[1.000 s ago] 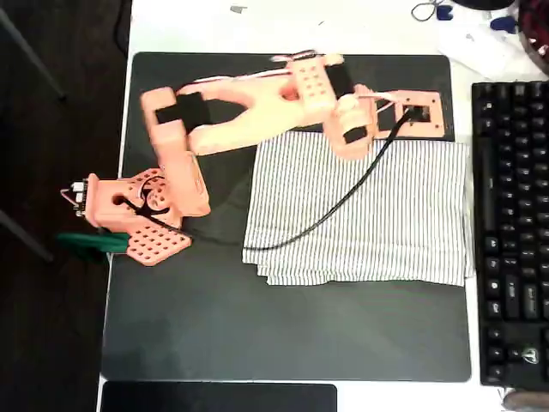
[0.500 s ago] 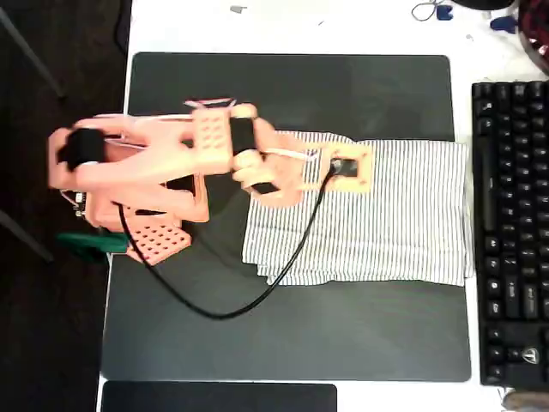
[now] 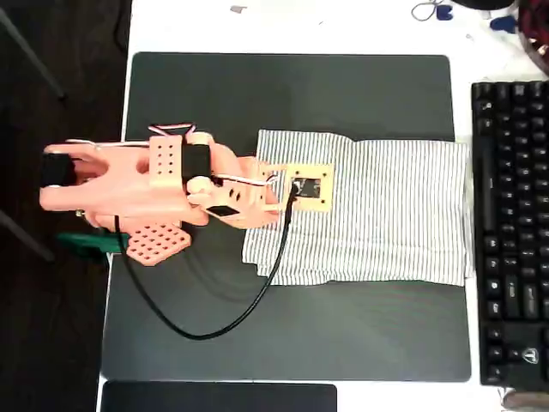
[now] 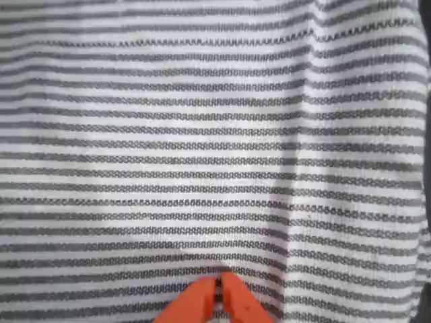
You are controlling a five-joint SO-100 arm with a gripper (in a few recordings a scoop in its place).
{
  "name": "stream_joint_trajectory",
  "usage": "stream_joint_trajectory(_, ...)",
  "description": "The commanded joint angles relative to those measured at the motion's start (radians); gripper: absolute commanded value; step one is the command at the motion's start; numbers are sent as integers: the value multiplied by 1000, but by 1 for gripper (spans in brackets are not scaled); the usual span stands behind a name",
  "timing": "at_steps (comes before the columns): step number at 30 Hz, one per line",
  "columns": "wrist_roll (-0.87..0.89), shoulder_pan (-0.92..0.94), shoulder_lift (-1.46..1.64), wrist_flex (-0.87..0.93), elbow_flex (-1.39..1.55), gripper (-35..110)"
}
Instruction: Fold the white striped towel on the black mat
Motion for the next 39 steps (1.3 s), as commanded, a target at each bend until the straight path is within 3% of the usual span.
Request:
stream_joint_trajectory(1,-3,-6,58,52,20,0)
stream_joint_trajectory(9,-15,41,250,190,114,0)
stream_joint_trajectory(39,-11,34,252,192,115,0)
